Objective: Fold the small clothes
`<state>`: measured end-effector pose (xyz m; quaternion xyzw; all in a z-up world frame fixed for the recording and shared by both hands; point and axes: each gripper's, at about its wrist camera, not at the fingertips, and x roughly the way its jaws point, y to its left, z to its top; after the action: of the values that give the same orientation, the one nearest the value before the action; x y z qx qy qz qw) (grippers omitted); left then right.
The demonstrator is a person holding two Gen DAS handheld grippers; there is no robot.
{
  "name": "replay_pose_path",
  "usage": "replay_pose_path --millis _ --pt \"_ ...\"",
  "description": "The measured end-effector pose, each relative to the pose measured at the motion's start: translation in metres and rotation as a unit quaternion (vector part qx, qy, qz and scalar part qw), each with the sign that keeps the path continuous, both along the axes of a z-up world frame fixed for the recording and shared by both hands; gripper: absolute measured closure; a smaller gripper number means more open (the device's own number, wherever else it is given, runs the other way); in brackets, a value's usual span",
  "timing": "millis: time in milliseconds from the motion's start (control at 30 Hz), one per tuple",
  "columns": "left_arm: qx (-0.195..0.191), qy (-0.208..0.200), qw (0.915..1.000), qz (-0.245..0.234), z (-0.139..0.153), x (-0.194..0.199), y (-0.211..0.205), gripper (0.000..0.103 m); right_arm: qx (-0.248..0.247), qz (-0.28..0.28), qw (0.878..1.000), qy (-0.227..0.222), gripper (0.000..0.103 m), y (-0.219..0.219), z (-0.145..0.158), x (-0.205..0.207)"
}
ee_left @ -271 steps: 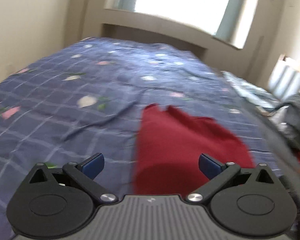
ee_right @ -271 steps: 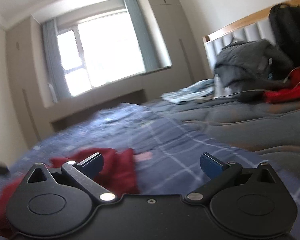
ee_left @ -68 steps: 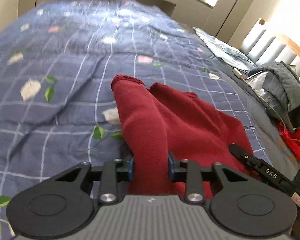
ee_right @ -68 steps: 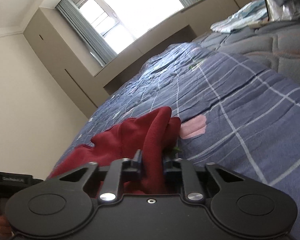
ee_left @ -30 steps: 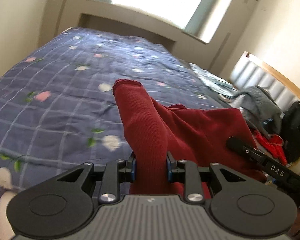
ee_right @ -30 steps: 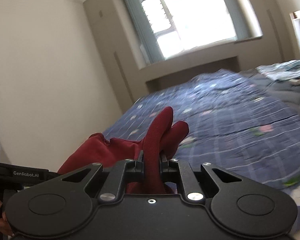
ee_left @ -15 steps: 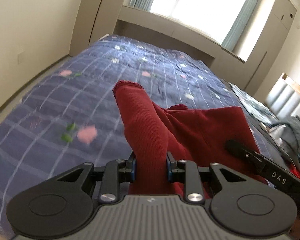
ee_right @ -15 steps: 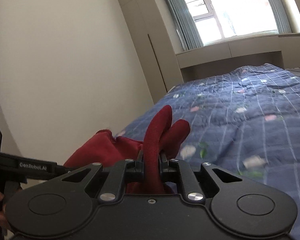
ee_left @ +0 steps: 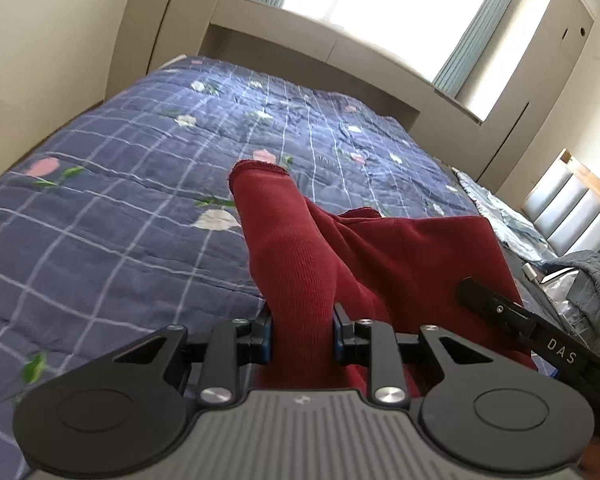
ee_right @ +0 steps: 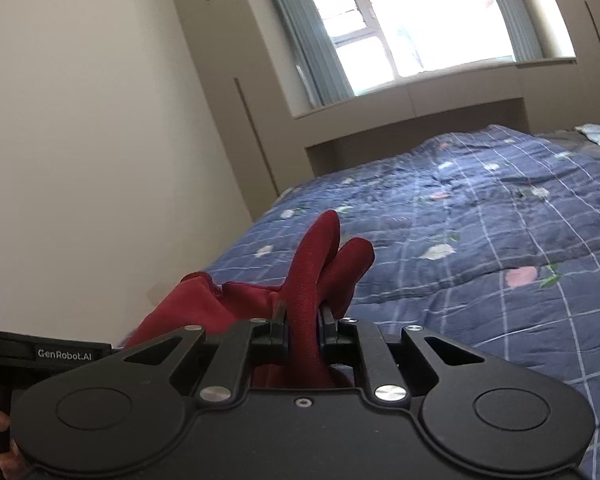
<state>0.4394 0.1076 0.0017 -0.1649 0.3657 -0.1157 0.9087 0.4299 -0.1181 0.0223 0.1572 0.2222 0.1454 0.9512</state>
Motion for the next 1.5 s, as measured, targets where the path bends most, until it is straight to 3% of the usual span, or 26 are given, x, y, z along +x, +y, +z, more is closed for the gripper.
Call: replay_pose_path --millis 233,533,700,767,800,833,933,1033,1167,1500 --pt "0.008 0.023 0.9997 0.000 -0.025 0.013 -0.006 0.073 0.007 -0.011 0.999 0.036 0.090 -0.014 -0.032 0.022" --pt "0.008 0.037 0.9993 0.008 -0.029 0.015 -0.003 0.068 0.013 -0.025 0.999 0.043 0.088 -0.021 -0.039 0.024" --pt "0.012 0.055 0.9981 0.025 -0.033 0.016 0.000 0.056 -0.011 -0.043 0.998 0.050 0.074 -0.021 -0.038 0.022" --pt "0.012 0.061 0.9975 0.034 -0.035 0.015 0.003 0.045 -0.019 -0.044 0.998 0.050 0.068 -0.022 -0.040 0.022" --pt "0.014 0.062 0.9971 0.042 -0.035 0.013 0.005 0.035 -0.026 -0.045 0.997 0.051 0.064 -0.022 -0.040 0.022" --pt "0.017 0.063 0.9966 0.050 -0.035 0.011 0.006 0.022 -0.035 -0.048 0.997 0.051 0.053 -0.021 -0.039 0.021" --pt "0.028 0.059 0.9945 0.082 -0.028 0.001 0.010 0.004 -0.061 -0.057 0.996 0.041 0.026 -0.020 -0.035 0.016" --pt "0.036 0.051 0.9931 0.099 -0.017 -0.011 0.015 0.001 -0.074 -0.069 0.994 0.031 0.009 -0.022 -0.027 0.006" --pt "0.048 0.039 0.9902 0.125 -0.002 -0.030 0.017 0.001 -0.092 -0.078 0.993 0.009 0.001 -0.023 -0.013 -0.012" --pt "0.073 -0.036 0.9856 0.149 0.042 -0.100 0.001 0.001 -0.119 -0.074 0.989 -0.053 0.001 -0.021 0.029 -0.079"
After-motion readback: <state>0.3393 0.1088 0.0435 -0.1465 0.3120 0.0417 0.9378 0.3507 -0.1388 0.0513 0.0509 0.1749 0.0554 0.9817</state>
